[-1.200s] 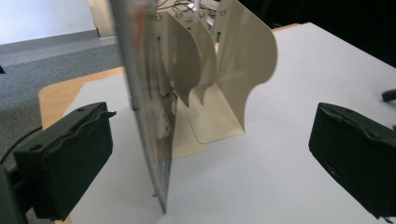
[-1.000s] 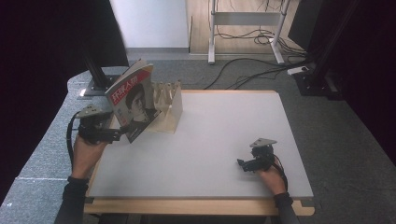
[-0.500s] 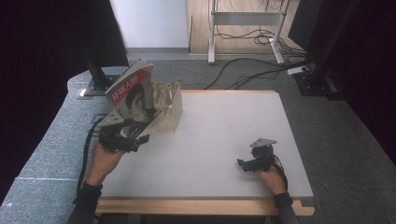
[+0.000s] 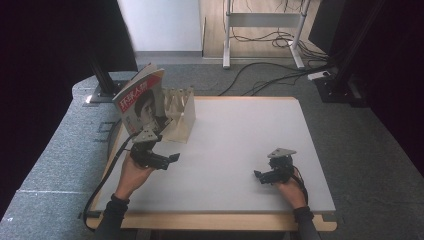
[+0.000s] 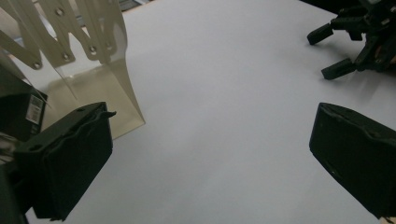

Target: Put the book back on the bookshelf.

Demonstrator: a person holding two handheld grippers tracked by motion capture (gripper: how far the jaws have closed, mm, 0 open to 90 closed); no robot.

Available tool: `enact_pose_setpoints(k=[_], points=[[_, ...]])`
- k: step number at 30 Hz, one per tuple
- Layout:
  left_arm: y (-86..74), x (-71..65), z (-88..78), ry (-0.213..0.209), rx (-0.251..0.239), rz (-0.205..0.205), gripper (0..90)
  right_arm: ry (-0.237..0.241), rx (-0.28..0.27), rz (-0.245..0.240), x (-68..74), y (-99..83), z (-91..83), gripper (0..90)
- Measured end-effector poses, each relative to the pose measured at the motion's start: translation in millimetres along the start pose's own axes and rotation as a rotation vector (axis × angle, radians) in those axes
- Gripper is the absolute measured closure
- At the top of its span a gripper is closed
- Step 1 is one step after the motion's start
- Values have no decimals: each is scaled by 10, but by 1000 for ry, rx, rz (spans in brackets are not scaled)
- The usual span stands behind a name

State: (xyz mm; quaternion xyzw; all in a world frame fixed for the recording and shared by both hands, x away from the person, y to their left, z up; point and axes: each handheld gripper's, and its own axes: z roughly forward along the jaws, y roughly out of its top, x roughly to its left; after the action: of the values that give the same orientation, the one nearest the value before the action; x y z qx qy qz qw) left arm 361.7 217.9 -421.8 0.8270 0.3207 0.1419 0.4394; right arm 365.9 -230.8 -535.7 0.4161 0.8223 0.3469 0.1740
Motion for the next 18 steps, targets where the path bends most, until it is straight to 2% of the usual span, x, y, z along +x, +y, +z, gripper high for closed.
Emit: enact_pose_setpoints(k=[5, 13, 18], points=[[-116, 0, 158, -2, 25, 1, 0, 0, 0, 2, 1, 0, 0, 0], [-350, 28, 357, -17, 58, -23, 0, 1, 0, 2, 0, 1, 0, 0], [-507, 43, 468, 0, 102, -20, 0, 1, 0, 2, 0, 0, 0, 0]])
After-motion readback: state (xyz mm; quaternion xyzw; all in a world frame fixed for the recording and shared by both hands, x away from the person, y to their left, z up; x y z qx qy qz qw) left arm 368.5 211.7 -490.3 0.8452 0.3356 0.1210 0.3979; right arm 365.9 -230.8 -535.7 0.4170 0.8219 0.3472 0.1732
